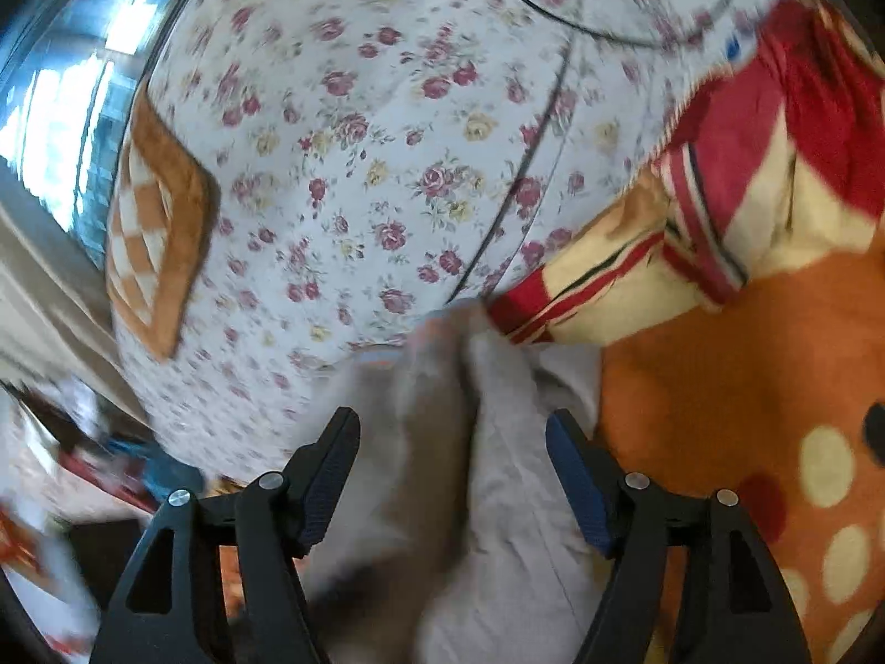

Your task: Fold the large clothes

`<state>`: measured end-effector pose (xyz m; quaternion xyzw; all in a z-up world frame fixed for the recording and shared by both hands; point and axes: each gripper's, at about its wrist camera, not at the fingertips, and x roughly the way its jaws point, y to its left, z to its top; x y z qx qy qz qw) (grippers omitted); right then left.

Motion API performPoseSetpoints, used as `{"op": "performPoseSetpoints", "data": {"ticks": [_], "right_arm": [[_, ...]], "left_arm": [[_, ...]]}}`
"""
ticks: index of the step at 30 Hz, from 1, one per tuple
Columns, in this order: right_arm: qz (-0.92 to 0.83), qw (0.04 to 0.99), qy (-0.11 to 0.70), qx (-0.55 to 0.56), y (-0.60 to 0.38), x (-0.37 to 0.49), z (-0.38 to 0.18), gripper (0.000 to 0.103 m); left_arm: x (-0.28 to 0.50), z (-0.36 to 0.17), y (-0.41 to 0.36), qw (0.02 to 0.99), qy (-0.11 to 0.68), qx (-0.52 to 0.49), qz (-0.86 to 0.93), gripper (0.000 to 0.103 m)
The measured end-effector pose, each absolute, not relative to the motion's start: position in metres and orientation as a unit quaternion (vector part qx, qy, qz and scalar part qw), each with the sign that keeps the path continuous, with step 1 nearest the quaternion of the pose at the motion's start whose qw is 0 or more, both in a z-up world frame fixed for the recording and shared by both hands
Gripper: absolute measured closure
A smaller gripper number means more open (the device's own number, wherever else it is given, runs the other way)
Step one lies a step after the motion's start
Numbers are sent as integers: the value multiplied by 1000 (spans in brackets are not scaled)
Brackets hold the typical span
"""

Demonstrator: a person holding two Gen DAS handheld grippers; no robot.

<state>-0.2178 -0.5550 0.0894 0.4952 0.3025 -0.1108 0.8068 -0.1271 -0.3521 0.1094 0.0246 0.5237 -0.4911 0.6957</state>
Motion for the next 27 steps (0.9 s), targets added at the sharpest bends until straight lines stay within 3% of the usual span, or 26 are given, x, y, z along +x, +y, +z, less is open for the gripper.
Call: {"op": "performPoseSetpoints", "data": {"ticks": [2, 4, 6, 11, 19, 23, 27], "right_arm": [[-105, 807, 308, 493, -551, -215, 89, 27], [-102, 813, 307, 485, -546, -215, 91, 26], [-92, 816, 308, 481, -539, -212, 93, 25], [-65, 824, 316, 466, -524, -207, 97, 25], [-40, 825, 365, 430, -505, -184, 85, 24], [-24, 829, 376, 412, -500, -171, 83, 13], [-24, 844, 397, 361, -489, -147, 83, 12]], "left_arm": [[-128, 126, -333, 695, 513, 19, -503, 55], [-125, 148, -304, 697, 497, -11, -516, 32], [-117, 165, -271, 711, 479, -38, -514, 26], [-87, 151, -225, 777, 475, -35, -411, 25], [-41, 83, -231, 786, 539, -59, -297, 26], [-41, 64, -253, 786, 547, -18, -287, 25], [-49, 50, -251, 783, 551, -28, -288, 25]]}}
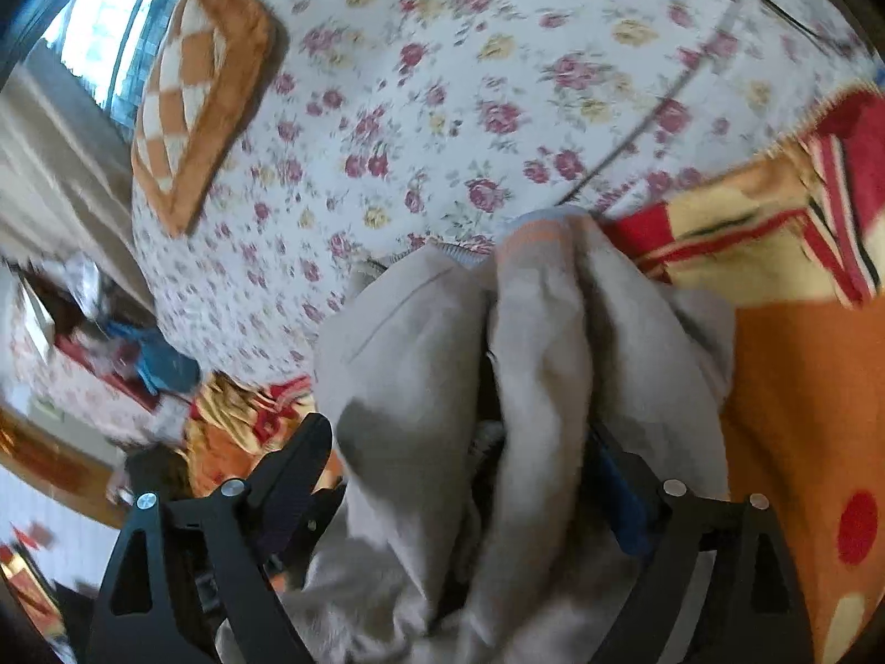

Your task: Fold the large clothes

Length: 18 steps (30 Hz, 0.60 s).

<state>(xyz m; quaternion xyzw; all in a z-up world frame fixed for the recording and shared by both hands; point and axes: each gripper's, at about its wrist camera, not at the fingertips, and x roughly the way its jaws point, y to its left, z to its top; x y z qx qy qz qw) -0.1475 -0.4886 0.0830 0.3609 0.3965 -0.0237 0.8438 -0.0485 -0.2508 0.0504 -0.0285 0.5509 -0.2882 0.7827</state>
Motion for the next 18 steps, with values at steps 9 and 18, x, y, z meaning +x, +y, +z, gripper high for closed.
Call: {"op": "performPoseSetpoints", "data": {"ticks": [9, 18], "right_arm": [[-46, 877, 403, 258, -469, -116, 76, 74], [-122, 877, 339, 319, -517, -185, 108, 99]], "left_arm": [[-66, 33, -247, 781, 551, -44, -291, 25], [-99, 45, -265, 763, 543, -16, -350, 25]]}}
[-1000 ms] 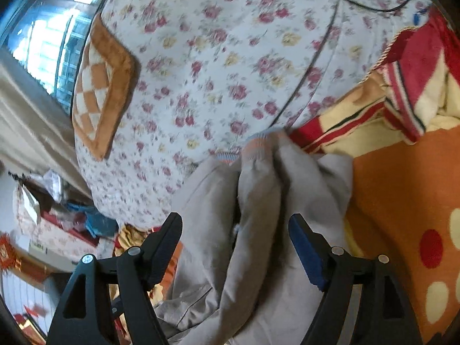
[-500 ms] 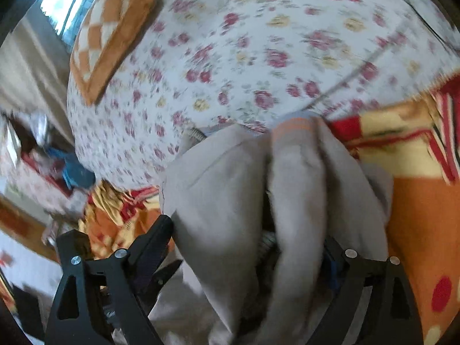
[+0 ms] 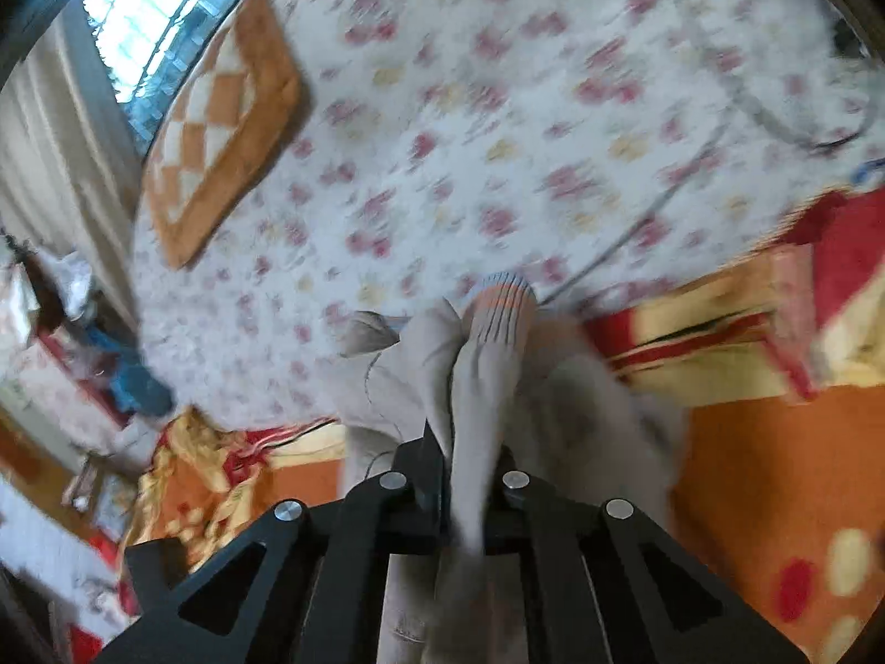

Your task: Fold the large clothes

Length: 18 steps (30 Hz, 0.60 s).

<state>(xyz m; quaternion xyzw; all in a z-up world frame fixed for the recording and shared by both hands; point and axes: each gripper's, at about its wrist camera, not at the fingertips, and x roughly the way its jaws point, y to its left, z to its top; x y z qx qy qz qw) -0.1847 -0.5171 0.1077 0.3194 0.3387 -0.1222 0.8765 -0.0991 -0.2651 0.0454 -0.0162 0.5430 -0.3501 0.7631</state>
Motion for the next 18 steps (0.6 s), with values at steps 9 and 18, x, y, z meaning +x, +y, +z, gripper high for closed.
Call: {"op": "performPoseSetpoints", "data": {"ticks": [9, 18], "right_arm": [[-153, 889, 308, 302, -522, -206, 144, 43], [-116, 878, 409, 221, -512, -143, 104, 101]], "left_arm": [[-104, 38, -270, 763, 544, 4, -349, 25], [-106, 45, -267, 768, 539, 7, -346, 25]]}}
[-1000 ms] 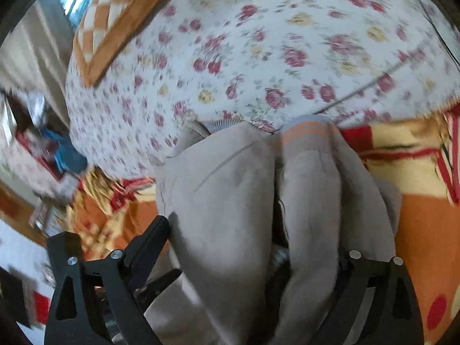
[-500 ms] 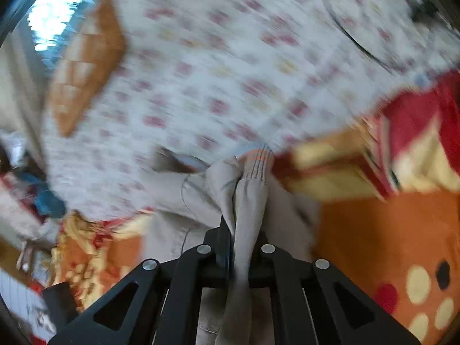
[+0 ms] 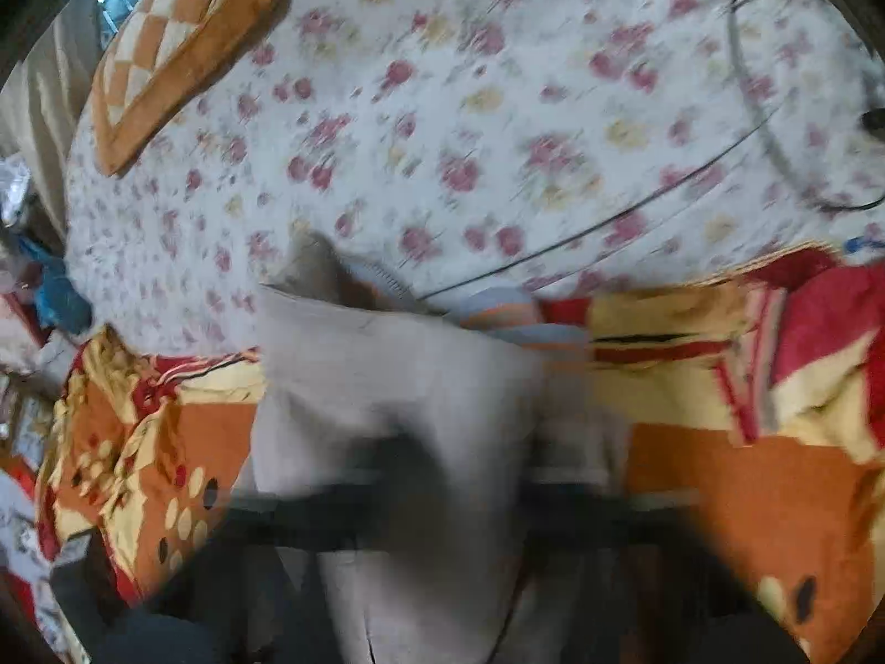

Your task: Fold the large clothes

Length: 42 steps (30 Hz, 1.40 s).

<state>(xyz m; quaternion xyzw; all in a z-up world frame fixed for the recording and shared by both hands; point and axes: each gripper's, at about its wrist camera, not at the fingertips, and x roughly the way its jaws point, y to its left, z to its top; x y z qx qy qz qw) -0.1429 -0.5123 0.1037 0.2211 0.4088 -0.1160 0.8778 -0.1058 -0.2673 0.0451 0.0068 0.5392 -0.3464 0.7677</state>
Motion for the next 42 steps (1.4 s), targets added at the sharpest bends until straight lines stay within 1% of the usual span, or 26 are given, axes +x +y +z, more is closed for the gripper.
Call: {"op": "performPoseSetpoints", "data": {"ticks": [2, 3, 8, 11, 12, 13, 14, 15, 18, 20, 21, 22, 23, 28, 30, 31, 32, 33, 34, 36, 37, 38, 39, 40, 41, 42], "right_arm": [[-140, 893, 375, 203, -518, -159, 118, 102], [-147, 894, 370, 207, -523, -163, 120, 102], [-192, 852, 427, 234, -550, -164, 78, 101], [-183, 851, 420, 256, -541, -182, 98, 81], [-176, 856, 414, 256, -536, -188, 106, 65], [-160, 863, 405, 255, -527, -197, 119, 56], [-137, 871, 399, 250, -513, -210, 132, 36], [-118, 875, 402, 244, -499, -218, 136, 27], [-68, 870, 416, 255, -474, -237, 140, 27], [-30, 858, 431, 279, -459, -238, 122, 27], [-19, 850, 444, 284, -456, -234, 111, 39], [-22, 847, 458, 268, -453, -231, 103, 88], [-41, 851, 469, 233, -451, -232, 99, 95], [-82, 849, 472, 222, -474, -250, 86, 95], [-70, 848, 478, 216, -471, -249, 87, 90], [-64, 858, 458, 223, -472, -253, 98, 82], [-70, 864, 443, 230, -475, -255, 107, 79], [-82, 869, 427, 235, -480, -256, 115, 65], [-109, 876, 408, 234, -488, -252, 126, 47], [-141, 870, 415, 228, -500, -234, 126, 36], [-146, 862, 426, 233, -510, -226, 119, 36], [-149, 848, 441, 251, -520, -212, 106, 36], [-143, 838, 451, 271, -528, -203, 94, 41], [-122, 834, 452, 290, -534, -196, 85, 69], [-108, 837, 449, 293, -536, -188, 81, 85], [-125, 850, 437, 266, -536, -184, 85, 94]], "left_arm": [[-106, 52, -258, 775, 524, -4, -353, 24], [-106, 54, -252, 782, 512, -14, -355, 19], [-115, 50, -240, 774, 524, -11, -355, 18], [-122, 56, -233, 784, 507, 34, -357, 18], [-124, 60, -228, 790, 499, 46, -354, 18], [-124, 64, -223, 796, 491, 55, -350, 18], [-124, 66, -218, 799, 486, 60, -349, 18], [-123, 69, -215, 803, 482, 61, -344, 18], [-118, 67, -211, 808, 485, 45, -332, 18], [-118, 62, -216, 802, 497, 35, -330, 18], [-120, 59, -220, 796, 504, 33, -333, 18], [-122, 59, -222, 792, 508, 34, -336, 18], [-124, 61, -223, 788, 511, 32, -343, 18], [-125, 77, -226, 797, 488, 29, -356, 18], [-121, 75, -231, 800, 491, 30, -344, 18], [-120, 74, -232, 799, 492, 28, -345, 18], [-120, 72, -235, 796, 494, 27, -348, 18], [-120, 70, -238, 793, 498, 29, -350, 18], [-120, 68, -241, 790, 501, 33, -352, 18], [-123, 64, -248, 788, 502, 42, -354, 18], [-125, 63, -250, 789, 501, 46, -352, 18], [-125, 63, -252, 789, 501, 48, -352, 18], [-126, 62, -254, 789, 501, 49, -353, 18], [-125, 62, -255, 789, 501, 51, -353, 18], [-125, 62, -257, 790, 500, 53, -352, 18], [-124, 62, -258, 791, 499, 56, -350, 18]]}}
